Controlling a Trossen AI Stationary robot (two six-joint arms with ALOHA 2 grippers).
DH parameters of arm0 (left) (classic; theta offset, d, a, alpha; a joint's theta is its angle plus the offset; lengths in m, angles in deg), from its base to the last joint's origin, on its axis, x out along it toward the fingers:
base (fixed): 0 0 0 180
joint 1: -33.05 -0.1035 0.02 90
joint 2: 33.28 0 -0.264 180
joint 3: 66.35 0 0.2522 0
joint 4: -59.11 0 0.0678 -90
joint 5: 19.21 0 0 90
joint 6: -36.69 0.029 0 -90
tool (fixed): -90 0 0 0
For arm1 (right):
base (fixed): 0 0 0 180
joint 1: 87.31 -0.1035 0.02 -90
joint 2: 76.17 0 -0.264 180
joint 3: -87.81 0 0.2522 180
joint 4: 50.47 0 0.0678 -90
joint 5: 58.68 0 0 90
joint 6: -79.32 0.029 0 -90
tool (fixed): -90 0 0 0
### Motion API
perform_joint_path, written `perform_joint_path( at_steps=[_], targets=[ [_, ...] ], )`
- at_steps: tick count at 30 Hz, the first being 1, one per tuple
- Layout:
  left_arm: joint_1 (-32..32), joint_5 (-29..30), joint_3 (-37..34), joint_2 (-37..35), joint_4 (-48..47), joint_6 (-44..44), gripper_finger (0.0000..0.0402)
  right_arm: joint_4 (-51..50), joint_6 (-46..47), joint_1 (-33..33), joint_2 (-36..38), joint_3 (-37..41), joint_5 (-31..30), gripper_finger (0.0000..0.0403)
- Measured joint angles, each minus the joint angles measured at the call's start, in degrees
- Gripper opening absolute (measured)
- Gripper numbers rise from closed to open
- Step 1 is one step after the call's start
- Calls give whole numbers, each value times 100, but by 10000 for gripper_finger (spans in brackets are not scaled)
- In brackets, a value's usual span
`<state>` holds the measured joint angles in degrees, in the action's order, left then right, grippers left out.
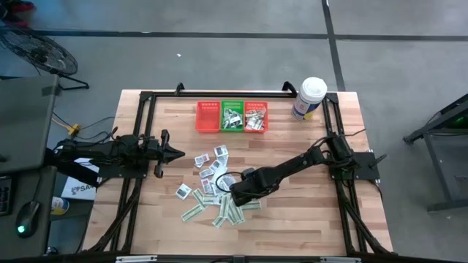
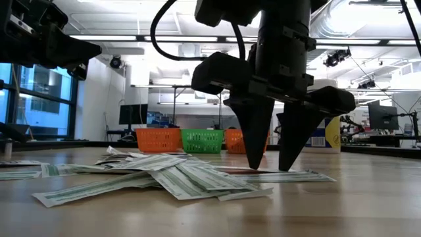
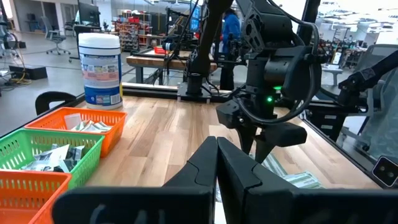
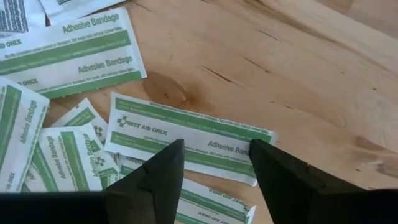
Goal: Pick & Place First Aid Supplies
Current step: Put the bandage pack into the right orange bin
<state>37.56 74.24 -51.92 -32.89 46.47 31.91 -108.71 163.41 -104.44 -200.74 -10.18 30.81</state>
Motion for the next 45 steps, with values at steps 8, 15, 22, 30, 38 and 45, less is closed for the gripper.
perform_joint_path(
  at_steps=[8,15,22,30,38,45],
  targets=[
    [1,0,0,2,0,0,1,-23,-319,-29,-7,2,70,109],
    [1,1,0,2,0,0,1,20,-602,-9,-9,9,116,9],
    [1,1,0,0,0,0,1,93,-617,-11,-20,11,115,24],
    [0,1,0,1,0,0,1,-77,-812,-8,-64,-77,172,2],
    [2,1,0,0,1,0,1,-513,-976,18,61,-137,-214,1],
    [1,1,0,1,1,0,1,-1024,-1012,17,125,-464,-610,0]
  ],
)
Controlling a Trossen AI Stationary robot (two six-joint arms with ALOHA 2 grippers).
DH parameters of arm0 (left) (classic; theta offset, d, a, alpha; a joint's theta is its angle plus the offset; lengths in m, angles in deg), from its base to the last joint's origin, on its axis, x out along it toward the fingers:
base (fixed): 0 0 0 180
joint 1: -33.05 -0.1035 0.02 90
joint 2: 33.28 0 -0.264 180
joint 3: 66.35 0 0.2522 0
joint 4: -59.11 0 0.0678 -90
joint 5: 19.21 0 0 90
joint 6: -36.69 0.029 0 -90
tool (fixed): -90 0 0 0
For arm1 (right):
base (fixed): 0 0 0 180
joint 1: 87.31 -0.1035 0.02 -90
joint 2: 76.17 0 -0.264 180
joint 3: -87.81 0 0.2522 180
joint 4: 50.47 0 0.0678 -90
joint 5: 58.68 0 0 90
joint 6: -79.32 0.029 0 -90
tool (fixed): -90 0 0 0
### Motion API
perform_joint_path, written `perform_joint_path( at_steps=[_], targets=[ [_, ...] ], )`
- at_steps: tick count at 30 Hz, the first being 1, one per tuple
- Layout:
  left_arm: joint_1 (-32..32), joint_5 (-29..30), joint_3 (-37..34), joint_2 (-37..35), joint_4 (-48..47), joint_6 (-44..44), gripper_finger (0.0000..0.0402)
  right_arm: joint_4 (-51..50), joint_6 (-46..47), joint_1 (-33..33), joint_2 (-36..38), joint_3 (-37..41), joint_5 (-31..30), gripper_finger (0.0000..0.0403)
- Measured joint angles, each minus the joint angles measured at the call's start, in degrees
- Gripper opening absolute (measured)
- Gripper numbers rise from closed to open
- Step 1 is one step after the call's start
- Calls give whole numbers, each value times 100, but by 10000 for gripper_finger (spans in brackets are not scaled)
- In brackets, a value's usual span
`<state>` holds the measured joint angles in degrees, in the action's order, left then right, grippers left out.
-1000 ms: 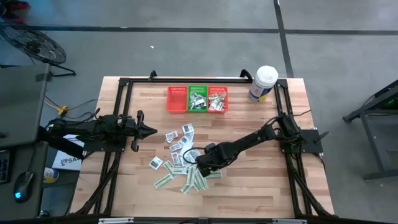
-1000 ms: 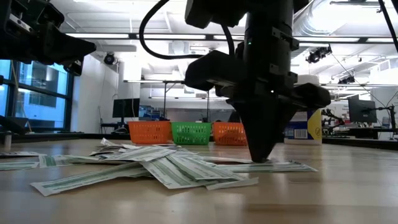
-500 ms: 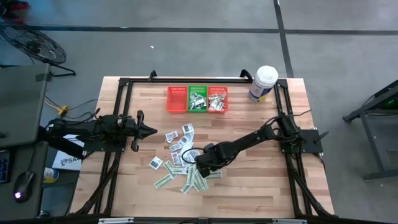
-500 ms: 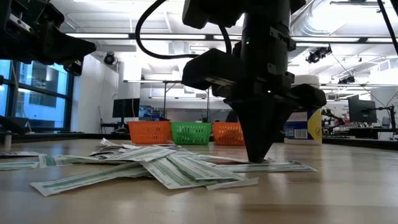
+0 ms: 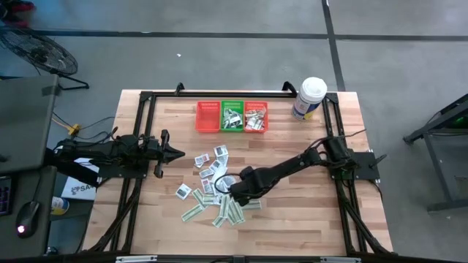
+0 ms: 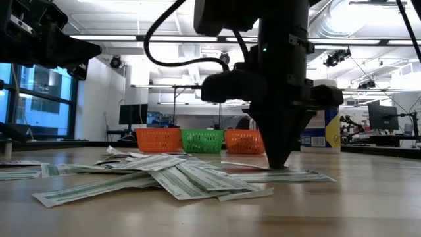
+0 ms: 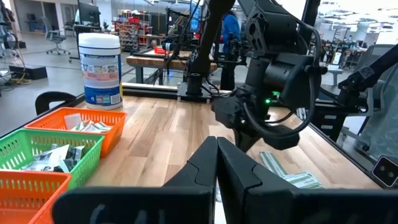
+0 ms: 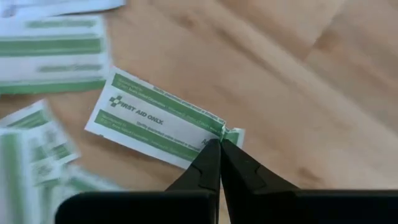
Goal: Pick & Place First Aid Supplies
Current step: Put the bandage pack into the right orange bin
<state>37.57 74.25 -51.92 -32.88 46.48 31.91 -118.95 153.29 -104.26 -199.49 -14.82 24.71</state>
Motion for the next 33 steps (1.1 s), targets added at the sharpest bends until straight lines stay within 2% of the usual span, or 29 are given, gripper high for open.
perform_joint_path(
  at_steps=[17,26,33],
  targets=[
    [-1,-1,0,1,-1,0,1,-1084,-533,176,174,-1046,-555,0],
    [-1,1,0,0,-1,0,1,-2066,-1083,624,184,-1858,-1179,0],
    [1,0,0,1,-1,0,1,-2113,-1755,1077,278,-1908,-1424,0]
  ],
)
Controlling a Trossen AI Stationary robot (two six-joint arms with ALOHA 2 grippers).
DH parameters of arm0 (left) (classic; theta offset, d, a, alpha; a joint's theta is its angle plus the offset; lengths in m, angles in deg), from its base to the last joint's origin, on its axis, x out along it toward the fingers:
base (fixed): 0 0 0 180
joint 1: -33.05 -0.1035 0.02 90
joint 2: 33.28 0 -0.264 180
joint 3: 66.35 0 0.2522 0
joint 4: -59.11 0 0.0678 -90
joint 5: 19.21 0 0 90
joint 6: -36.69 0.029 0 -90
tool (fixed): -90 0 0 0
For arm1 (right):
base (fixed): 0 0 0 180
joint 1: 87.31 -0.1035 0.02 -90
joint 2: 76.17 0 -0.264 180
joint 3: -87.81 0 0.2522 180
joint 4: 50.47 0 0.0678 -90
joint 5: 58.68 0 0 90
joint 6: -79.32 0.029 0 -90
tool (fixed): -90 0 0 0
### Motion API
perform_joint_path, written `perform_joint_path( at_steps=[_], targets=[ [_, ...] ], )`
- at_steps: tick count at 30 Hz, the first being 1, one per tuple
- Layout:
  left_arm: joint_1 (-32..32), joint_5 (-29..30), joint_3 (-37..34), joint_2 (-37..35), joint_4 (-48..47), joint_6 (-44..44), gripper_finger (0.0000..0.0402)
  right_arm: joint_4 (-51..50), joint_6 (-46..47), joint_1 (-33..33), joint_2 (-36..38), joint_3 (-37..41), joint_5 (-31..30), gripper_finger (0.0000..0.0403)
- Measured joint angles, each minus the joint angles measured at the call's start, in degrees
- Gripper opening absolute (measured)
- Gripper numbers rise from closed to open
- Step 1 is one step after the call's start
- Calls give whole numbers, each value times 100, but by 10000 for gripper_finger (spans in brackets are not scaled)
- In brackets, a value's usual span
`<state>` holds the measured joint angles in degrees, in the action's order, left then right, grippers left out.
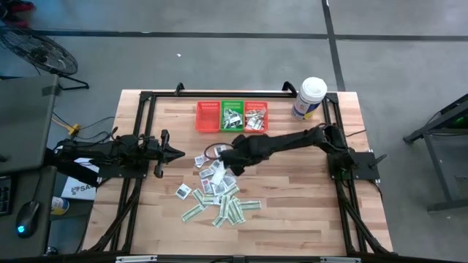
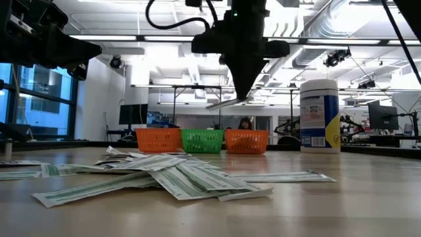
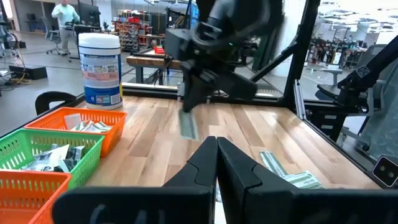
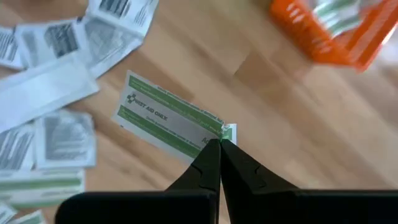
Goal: Pick & Place First Aid Supplies
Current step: Put the bandage pack into the right orange bin
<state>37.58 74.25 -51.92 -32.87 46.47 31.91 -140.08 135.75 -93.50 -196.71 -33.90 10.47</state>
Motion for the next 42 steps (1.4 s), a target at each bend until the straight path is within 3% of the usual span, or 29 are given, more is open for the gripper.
perform_joint_path(
  at_steps=[15,25,42],
  targets=[
    [0,1,0,-2,2,0,1,927,-1567,1377,1292,1486,-328,0],
    [0,1,0,0,0,0,1,1979,-2611,2448,1489,2255,43,0],
    [0,0,0,-2,1,0,1,4319,-7286,3282,1489,3393,854,0]
  ],
)
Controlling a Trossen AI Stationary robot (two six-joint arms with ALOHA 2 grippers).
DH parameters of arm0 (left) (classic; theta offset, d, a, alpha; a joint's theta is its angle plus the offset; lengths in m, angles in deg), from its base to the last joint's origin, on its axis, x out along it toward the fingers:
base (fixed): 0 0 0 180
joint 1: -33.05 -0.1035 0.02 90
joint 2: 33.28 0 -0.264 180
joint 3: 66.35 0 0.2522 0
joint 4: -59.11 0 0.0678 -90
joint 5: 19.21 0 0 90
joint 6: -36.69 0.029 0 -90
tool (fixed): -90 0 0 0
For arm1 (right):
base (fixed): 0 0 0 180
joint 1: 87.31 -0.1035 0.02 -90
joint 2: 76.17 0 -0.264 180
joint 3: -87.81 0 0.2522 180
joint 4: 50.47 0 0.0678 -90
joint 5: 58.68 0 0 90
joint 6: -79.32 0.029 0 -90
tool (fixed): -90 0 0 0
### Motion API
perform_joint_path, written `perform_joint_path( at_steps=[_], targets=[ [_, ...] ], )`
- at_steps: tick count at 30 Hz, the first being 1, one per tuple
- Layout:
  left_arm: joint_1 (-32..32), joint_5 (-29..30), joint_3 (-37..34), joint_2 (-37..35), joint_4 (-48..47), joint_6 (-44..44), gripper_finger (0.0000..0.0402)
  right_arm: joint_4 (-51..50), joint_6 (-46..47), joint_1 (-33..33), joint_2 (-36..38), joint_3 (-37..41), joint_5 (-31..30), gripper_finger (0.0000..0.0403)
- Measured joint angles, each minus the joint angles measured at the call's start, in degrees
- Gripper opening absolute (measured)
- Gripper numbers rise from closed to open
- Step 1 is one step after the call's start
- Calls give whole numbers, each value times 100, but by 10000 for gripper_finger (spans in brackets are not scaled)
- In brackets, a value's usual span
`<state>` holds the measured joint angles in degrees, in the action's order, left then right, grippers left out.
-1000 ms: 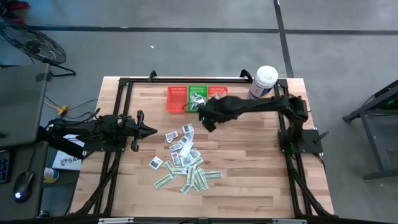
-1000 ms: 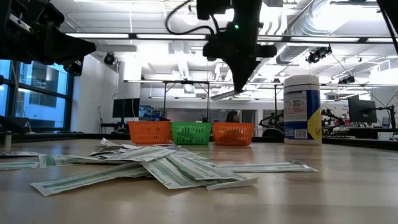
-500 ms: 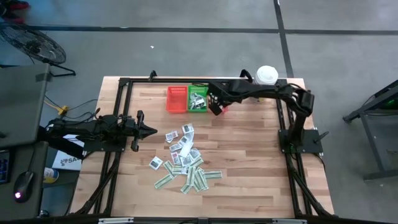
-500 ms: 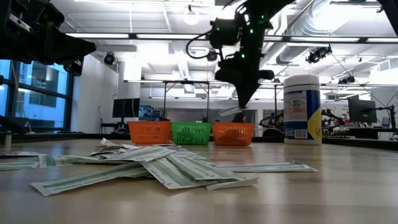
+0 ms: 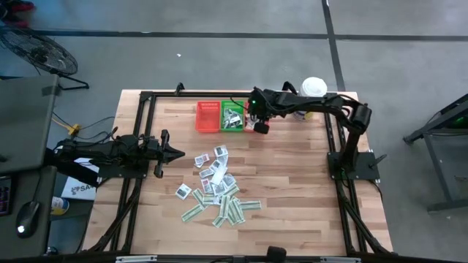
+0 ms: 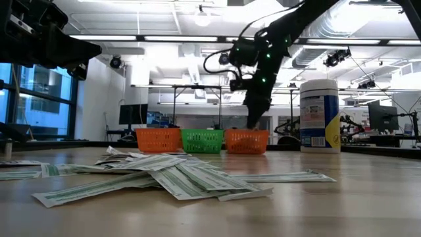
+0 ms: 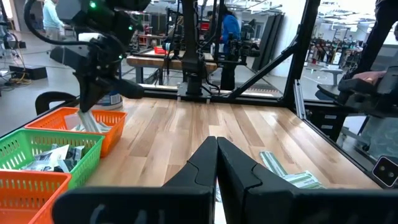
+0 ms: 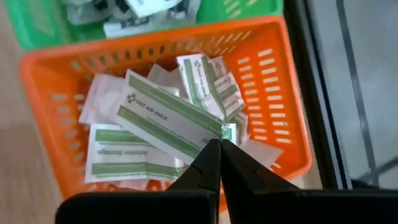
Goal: Pick & Place First Aid Supplies
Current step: Put the bandage pack into the right orange bin
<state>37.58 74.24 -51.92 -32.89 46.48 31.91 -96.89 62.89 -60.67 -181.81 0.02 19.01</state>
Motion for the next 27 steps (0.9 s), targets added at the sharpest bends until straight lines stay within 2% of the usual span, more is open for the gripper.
perform_joint_path(
  at_steps=[5,9,19,24,27],
  targets=[
    [0,-1,0,2,-1,0,1,146,-655,47,-2,134,19,8],
    [0,1,0,1,-1,0,1,251,-955,59,-2,188,23,34],
    [0,1,0,0,1,0,1,463,-874,73,-2,184,326,166],
    [-2,-1,0,2,-1,0,1,471,-411,66,98,184,31,226],
    [-1,1,0,0,0,0,1,405,40,-8,237,184,-269,248]
  ],
)
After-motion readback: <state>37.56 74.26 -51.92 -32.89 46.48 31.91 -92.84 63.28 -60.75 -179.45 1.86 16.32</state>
